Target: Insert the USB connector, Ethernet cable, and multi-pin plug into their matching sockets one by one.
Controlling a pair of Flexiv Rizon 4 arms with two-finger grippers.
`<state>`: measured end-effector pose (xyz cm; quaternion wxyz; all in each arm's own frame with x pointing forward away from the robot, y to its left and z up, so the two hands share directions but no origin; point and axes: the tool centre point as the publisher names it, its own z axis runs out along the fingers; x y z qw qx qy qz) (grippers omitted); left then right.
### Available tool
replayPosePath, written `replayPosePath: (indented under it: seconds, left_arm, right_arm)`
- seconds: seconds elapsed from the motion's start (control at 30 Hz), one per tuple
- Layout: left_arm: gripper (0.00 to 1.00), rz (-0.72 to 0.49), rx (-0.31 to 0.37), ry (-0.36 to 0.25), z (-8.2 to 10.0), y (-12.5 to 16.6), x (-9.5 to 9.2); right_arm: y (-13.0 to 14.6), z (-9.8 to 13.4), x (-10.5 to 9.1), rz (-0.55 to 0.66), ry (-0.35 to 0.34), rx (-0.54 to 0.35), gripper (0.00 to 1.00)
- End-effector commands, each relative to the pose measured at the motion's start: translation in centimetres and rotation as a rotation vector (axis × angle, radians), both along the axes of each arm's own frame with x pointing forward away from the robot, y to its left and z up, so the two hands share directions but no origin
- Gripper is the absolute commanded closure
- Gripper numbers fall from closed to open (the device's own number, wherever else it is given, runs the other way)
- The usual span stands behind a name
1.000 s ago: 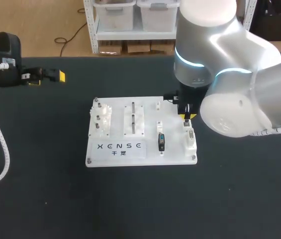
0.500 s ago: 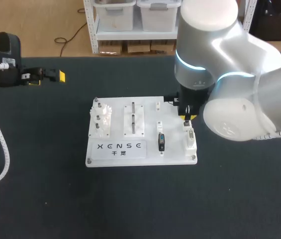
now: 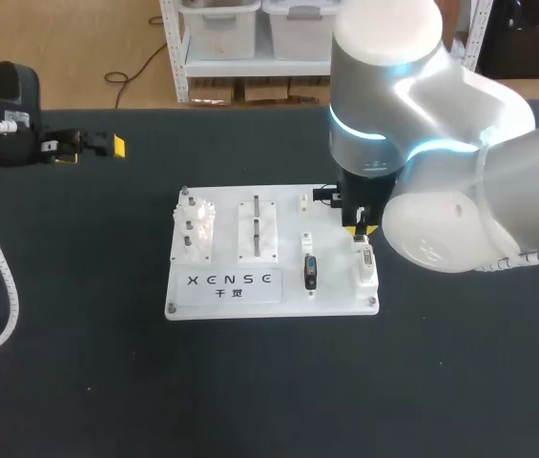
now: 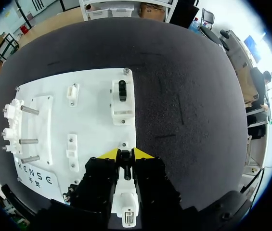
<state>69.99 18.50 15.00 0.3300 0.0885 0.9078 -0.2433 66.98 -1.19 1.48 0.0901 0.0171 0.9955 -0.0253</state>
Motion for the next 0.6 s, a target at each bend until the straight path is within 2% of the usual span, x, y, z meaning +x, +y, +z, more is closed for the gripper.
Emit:
replayPosePath:
  seconds: [0.03,0.27,0.3,0.33,0.37,0.6]
  left_arm:
    - [0.0,0.0,0.0,0.0,0.0,0.0,0.0]
    - [0.0,0.0,0.0,0.0,0.0,0.0,0.0]
    - [0.0,0.0,0.0,0.0,0.0,0.0,0.0]
    - [0.0,0.0,0.0,0.0,0.0,0.0,0.0]
    - [0.0,0.0,0.0,0.0,0.0,0.0,0.0]
    - [0.0,0.0,0.0,0.0,0.0,0.0,0.0]
  right_arm:
    - [-0.2,-1.3,0.5,-0.005,0.01,-0.005,1.0]
    - [-0.3,-1.1,0.3,0.002,0.016,0.001,1.0]
    - [-0.3,-0.8,0.3,0.01,0.009,0.004,0.95]
    - [-0.1,-0.4,0.3,0.023,-0.003,0.007,0.67]
    - [0.0,-0.1,0.3,0.027,-0.008,0.019,0.0]
    - [2.0,3.9,0.4,0.062,-0.088,0.028,0.0]
